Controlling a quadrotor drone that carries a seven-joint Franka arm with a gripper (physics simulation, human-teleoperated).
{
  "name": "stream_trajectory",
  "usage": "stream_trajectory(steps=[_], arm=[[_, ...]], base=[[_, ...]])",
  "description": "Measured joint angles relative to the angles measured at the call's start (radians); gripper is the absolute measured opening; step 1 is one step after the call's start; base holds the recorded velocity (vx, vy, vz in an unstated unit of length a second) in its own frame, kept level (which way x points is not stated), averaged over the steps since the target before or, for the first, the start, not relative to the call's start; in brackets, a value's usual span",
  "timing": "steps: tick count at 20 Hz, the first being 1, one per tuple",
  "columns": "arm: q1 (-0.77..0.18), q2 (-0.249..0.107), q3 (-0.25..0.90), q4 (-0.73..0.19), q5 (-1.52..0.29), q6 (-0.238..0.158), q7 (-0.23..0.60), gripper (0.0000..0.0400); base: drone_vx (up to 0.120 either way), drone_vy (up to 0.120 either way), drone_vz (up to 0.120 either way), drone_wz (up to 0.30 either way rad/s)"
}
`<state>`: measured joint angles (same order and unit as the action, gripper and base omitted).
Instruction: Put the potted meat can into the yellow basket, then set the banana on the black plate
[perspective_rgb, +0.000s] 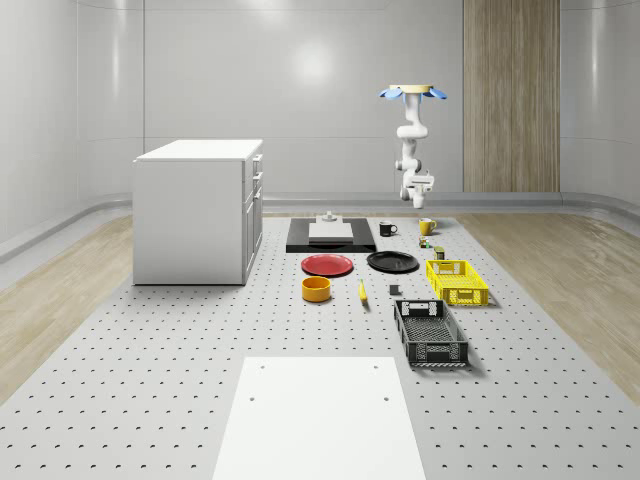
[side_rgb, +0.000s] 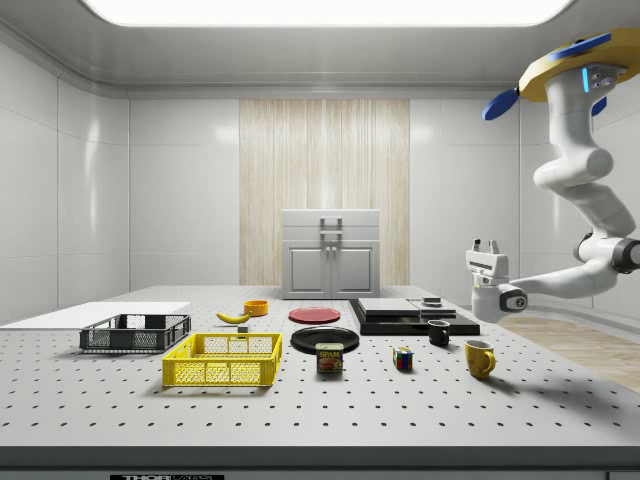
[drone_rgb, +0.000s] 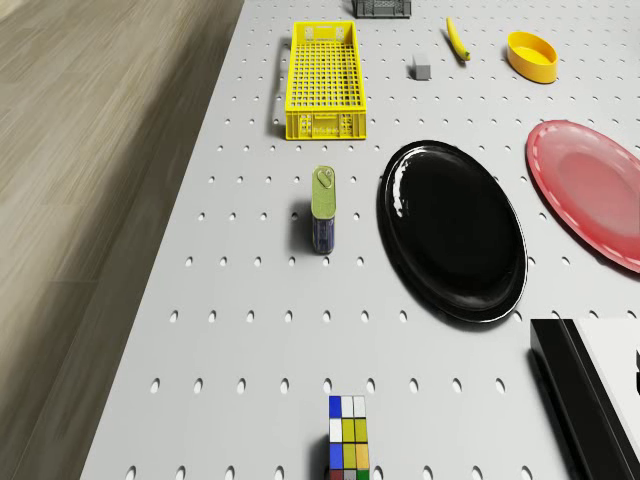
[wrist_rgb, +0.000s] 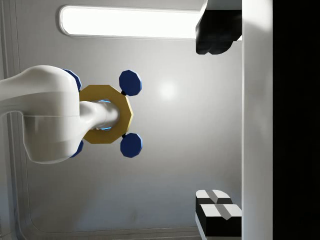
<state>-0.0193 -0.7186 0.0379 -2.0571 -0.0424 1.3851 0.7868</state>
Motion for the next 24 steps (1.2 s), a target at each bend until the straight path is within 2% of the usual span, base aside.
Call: stream_trajectory(steps=[3,8,14,17,20,22,24], arm=[[-0.007,-0.002,0.022,-0.003,-0.030,0.003,0.004,0.0400],[-0.029,-0.007,0.093,-0.015,-0.131,0.008,0.018,0.0400],[-0.095,-0.026,0.296,-0.089,-0.423,0.022,0.061,0.0400],[-0.157,-0.051,0.465,-0.198,-0.683,0.035,0.111,0.0400],[-0.249,-0.090,0.658,-0.375,-1.011,0.043,0.198,0.0400],[-0.332,-0.119,0.778,-0.507,-1.239,0.032,0.279,0.0400],[-0.432,-0.148,0.881,-0.623,-1.445,0.002,0.369,0.0400]], base=[[0.120,0.107,0.000,0.000],[0.120,0.000,0.000,0.000],[0.120,0.000,0.000,0.000],[0.120,0.000,-0.107,0.000],[0.120,0.000,-0.120,0.000],[0.120,0.000,-0.120,0.000],[0.120,0.000,-0.120,0.000]])
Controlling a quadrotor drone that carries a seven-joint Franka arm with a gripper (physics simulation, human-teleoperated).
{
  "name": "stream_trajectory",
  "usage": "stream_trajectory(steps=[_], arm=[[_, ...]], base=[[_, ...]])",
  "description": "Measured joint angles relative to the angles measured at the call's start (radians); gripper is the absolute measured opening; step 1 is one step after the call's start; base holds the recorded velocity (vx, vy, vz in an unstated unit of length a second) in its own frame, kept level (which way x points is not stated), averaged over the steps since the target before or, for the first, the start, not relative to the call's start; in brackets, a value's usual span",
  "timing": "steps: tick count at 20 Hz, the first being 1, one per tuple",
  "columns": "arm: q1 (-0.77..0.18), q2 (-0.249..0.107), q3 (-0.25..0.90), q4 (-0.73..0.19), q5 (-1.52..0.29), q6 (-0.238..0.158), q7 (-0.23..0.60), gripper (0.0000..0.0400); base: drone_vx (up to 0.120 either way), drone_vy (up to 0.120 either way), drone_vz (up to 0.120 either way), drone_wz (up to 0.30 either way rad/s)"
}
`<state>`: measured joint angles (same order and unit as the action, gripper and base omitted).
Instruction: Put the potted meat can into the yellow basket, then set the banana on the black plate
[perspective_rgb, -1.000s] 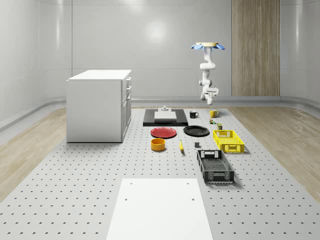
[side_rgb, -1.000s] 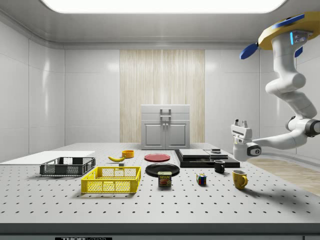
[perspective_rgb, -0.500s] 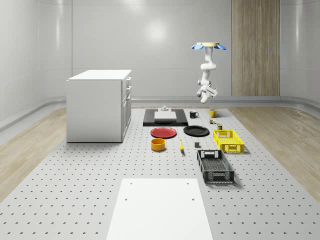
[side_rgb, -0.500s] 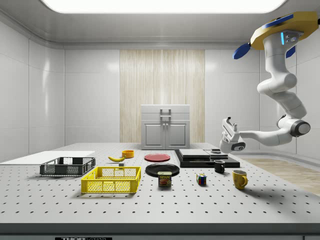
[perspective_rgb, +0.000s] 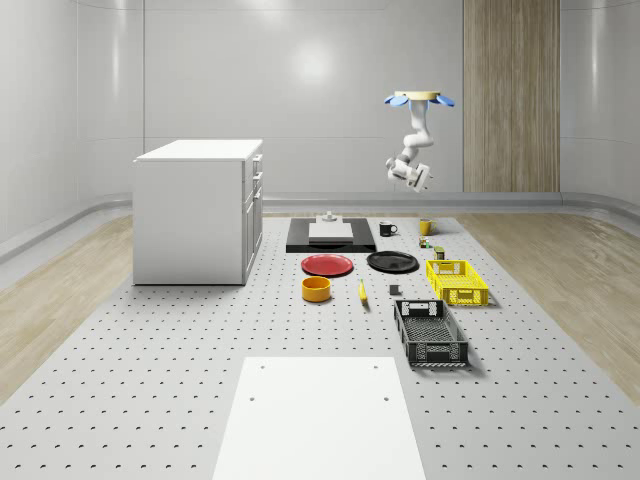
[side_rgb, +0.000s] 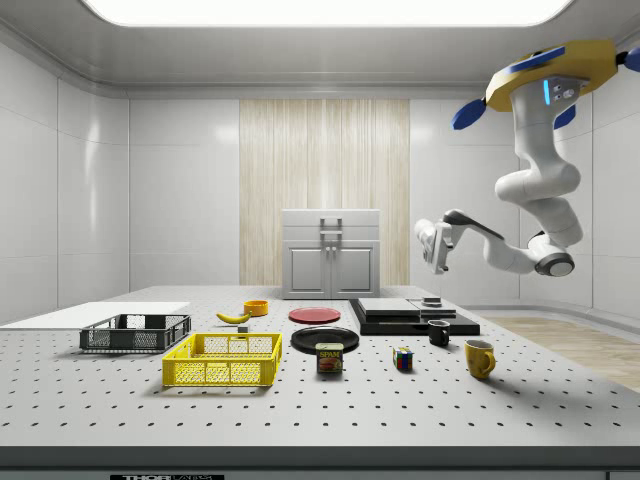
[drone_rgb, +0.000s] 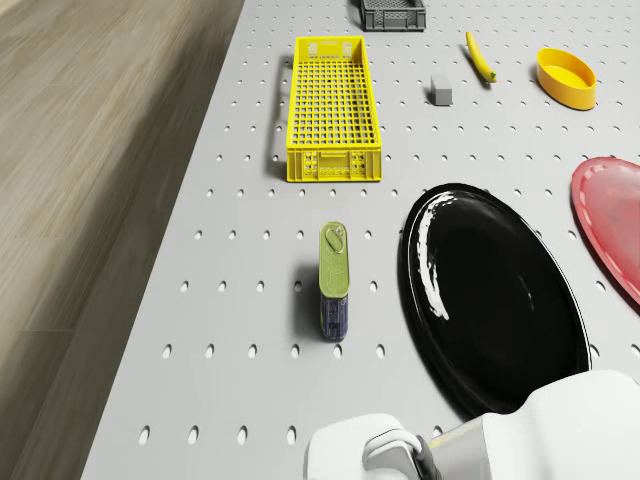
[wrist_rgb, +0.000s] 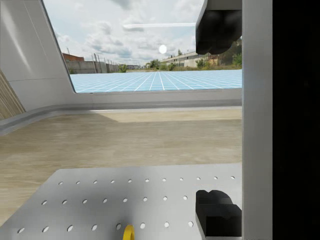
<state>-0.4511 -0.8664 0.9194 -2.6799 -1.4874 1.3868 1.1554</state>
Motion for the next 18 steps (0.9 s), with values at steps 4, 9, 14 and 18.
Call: stream_trajectory(steps=[4,9,14,18], arm=[[-0.215,-0.052,0.150,-0.140,-0.288,-0.092,0.165,0.0400],[-0.411,-0.109,0.253,-0.199,-0.443,-0.183,0.296,0.0400],[-0.512,-0.153,0.301,-0.213,-0.489,-0.218,0.363,0.0400],[-0.554,-0.181,0.323,-0.216,-0.496,-0.221,0.392,0.0400]], base=[[0.120,0.000,-0.120,0.000],[0.120,0.000,-0.120,0.000],[0.120,0.000,-0.120,0.000],[0.120,0.000,-0.120,0.000]])
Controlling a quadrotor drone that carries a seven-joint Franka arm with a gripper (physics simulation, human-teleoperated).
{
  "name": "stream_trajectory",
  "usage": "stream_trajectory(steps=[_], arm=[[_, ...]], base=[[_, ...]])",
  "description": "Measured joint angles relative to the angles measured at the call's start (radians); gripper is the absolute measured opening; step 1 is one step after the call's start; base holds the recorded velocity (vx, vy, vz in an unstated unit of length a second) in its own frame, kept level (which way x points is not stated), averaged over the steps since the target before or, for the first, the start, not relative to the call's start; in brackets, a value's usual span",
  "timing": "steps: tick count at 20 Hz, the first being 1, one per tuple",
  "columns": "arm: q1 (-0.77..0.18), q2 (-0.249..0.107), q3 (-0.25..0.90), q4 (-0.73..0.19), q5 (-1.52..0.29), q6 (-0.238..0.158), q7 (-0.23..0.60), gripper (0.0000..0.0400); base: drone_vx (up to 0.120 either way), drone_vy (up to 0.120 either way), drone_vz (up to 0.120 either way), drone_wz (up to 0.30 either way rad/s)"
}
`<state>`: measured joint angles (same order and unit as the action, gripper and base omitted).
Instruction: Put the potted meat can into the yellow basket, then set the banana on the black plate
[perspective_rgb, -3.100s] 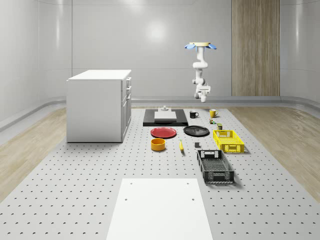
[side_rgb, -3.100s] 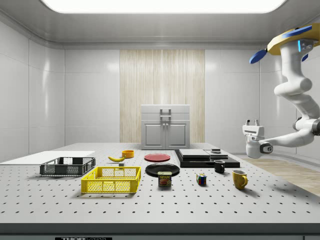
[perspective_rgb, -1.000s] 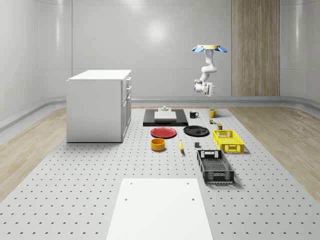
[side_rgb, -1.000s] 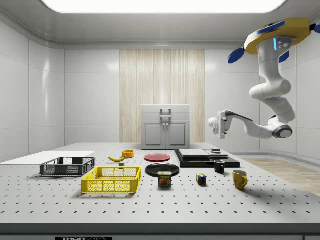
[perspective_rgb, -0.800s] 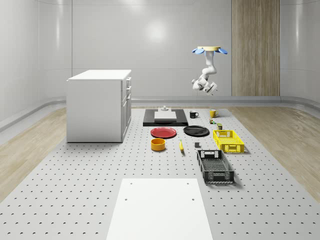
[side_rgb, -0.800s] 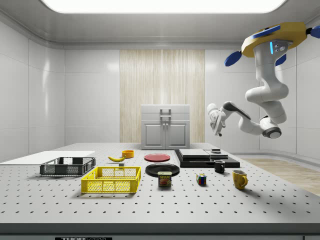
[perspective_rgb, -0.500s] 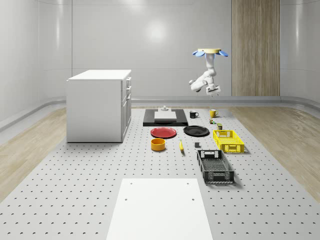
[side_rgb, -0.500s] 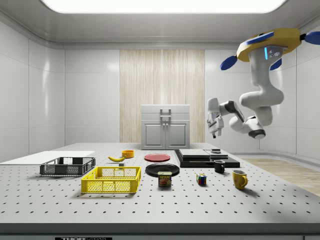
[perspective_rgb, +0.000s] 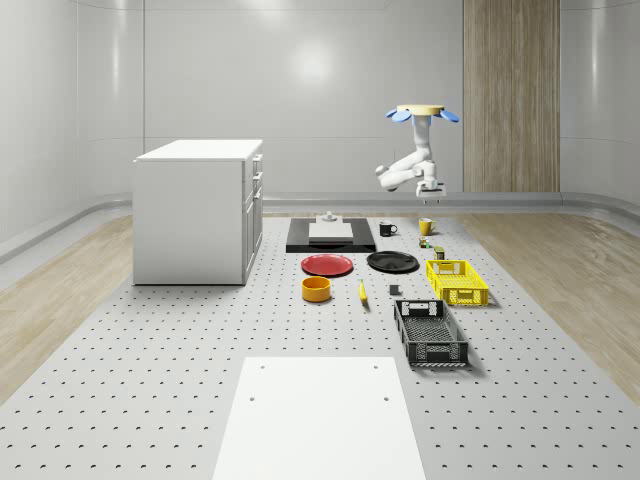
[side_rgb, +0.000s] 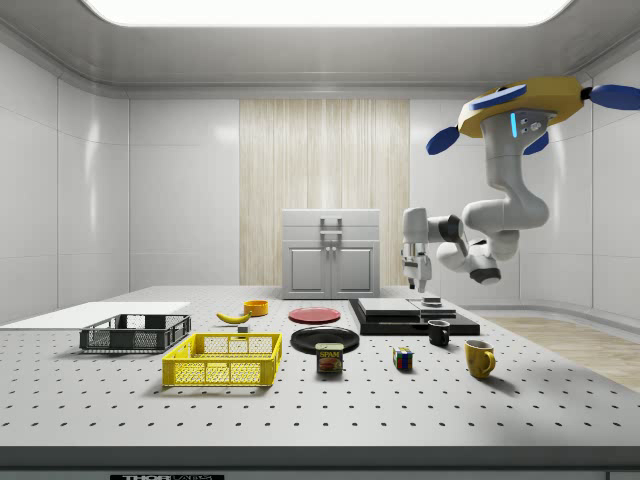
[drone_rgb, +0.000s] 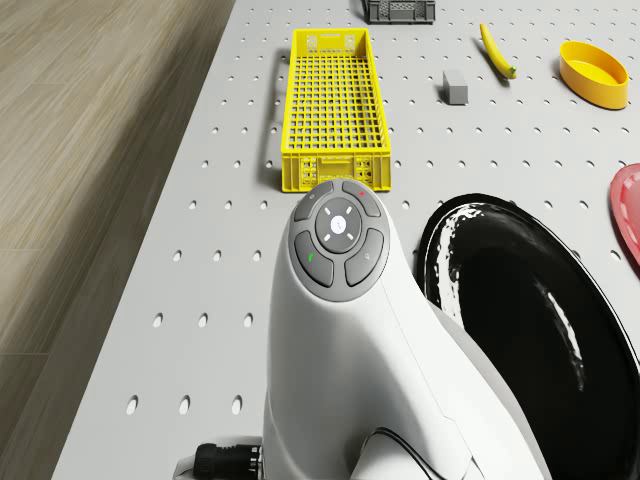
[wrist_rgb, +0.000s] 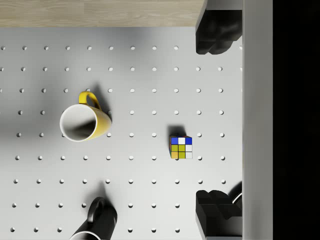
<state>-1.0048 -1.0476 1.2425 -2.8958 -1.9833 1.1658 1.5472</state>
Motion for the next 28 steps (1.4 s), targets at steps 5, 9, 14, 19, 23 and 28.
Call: stream_trajectory(steps=[5,9,14,19,23,28], arm=[[-0.029,-0.031,0.018,0.000,0.006,0.011,0.022,0.0400],[-0.044,-0.054,0.028,0.001,0.014,0.026,0.034,0.0400],[-0.057,-0.081,0.039,0.003,0.027,0.048,0.046,0.0400],[-0.068,-0.106,0.048,0.005,0.041,0.070,0.055,0.0400],[-0.075,-0.126,0.054,0.006,0.051,0.088,0.062,0.0400],[-0.083,-0.150,0.062,0.008,0.064,0.110,0.070,0.0400]], base=[[0.120,0.000,-0.120,0.000],[0.120,0.000,-0.120,0.000],[0.120,0.000,-0.120,0.000],[0.120,-0.016,-0.120,0.000],[0.120,-0.020,-0.050,0.000],[0.120,0.000,-0.080,0.000]])
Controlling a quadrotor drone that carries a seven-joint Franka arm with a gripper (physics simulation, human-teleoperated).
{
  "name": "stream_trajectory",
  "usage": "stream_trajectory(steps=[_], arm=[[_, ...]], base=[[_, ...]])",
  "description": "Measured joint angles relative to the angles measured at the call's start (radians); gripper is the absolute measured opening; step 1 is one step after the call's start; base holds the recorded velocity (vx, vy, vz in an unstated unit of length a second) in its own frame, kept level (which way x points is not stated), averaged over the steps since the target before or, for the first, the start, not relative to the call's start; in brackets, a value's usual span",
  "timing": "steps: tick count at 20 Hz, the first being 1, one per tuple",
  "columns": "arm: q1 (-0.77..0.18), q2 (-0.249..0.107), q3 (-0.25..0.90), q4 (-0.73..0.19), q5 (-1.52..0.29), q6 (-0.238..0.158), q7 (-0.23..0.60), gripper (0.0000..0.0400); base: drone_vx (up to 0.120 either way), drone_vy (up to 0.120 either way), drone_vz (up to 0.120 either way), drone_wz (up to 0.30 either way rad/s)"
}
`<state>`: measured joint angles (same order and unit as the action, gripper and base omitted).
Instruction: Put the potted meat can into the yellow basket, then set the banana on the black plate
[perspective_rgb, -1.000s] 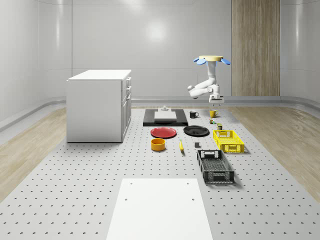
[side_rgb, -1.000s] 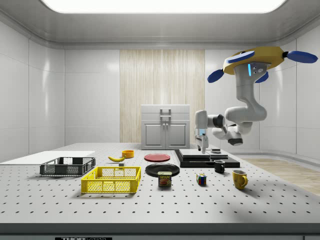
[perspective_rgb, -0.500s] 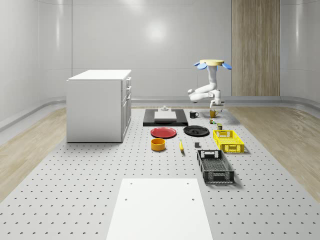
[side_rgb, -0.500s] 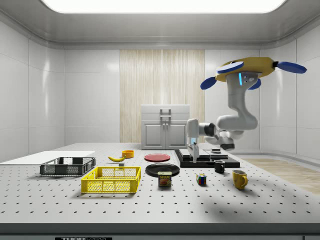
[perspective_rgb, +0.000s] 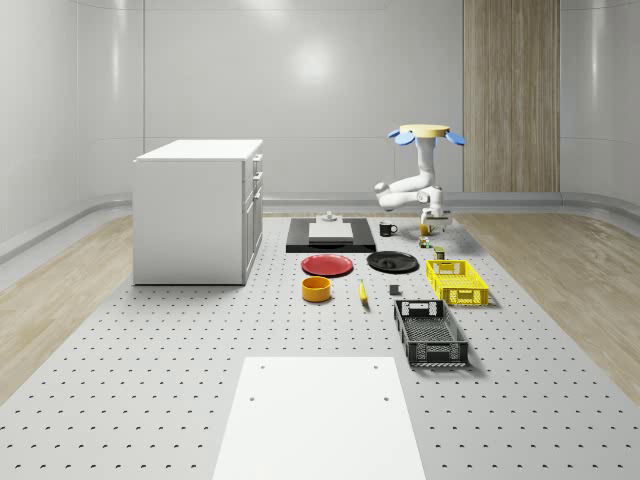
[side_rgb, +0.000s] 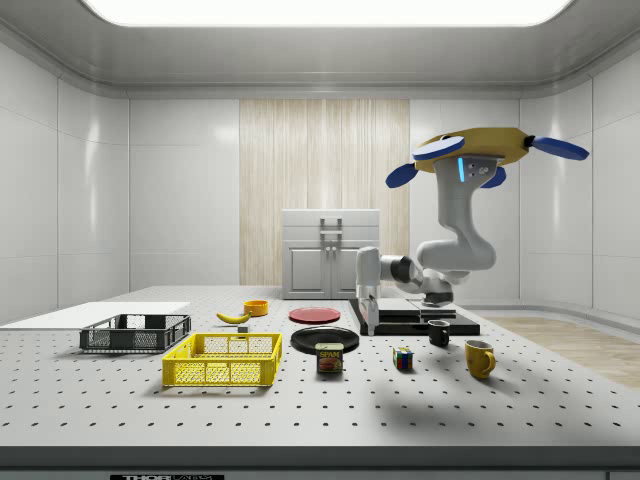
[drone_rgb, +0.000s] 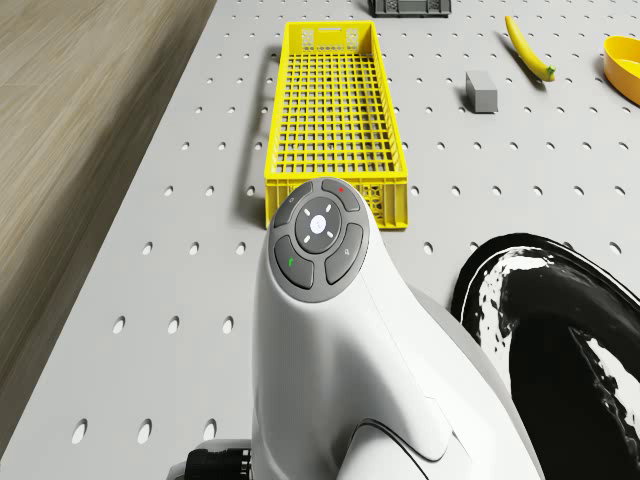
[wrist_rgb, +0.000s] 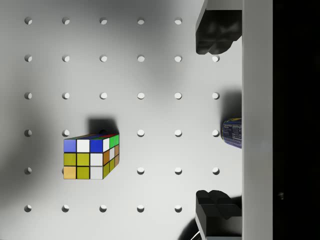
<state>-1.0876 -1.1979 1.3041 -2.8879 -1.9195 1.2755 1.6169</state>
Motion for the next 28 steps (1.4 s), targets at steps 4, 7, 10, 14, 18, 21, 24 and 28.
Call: stream_trajectory(steps=[4,7,10,14,18,21,24,28], arm=[[-0.006,-0.019,0.005,0.001,0.009,0.017,0.006,0.0400],[-0.010,-0.032,0.009,0.002,0.016,0.029,0.009,0.0400],[-0.014,-0.045,0.013,0.003,0.023,0.042,0.013,0.0400],[-0.019,-0.062,0.017,0.004,0.031,0.057,0.018,0.0400],[-0.024,-0.078,0.021,0.005,0.039,0.072,0.022,0.0400],[-0.027,-0.090,0.024,0.006,0.045,0.083,0.025,0.0400],[-0.030,-0.102,0.027,0.007,0.050,0.094,0.028,0.0400],[-0.033,-0.119,0.018,0.009,0.046,0.113,0.030,0.0400]], base=[[0.120,0.000,-0.120,0.000],[0.120,-0.107,-0.120,0.000],[0.120,-0.040,-0.040,0.000],[0.120,0.000,0.000,0.000],[0.120,0.000,0.000,0.000],[0.120,0.000,0.000,0.000],[0.053,0.000,0.000,0.000],[0.000,0.000,0.000,0.000]])
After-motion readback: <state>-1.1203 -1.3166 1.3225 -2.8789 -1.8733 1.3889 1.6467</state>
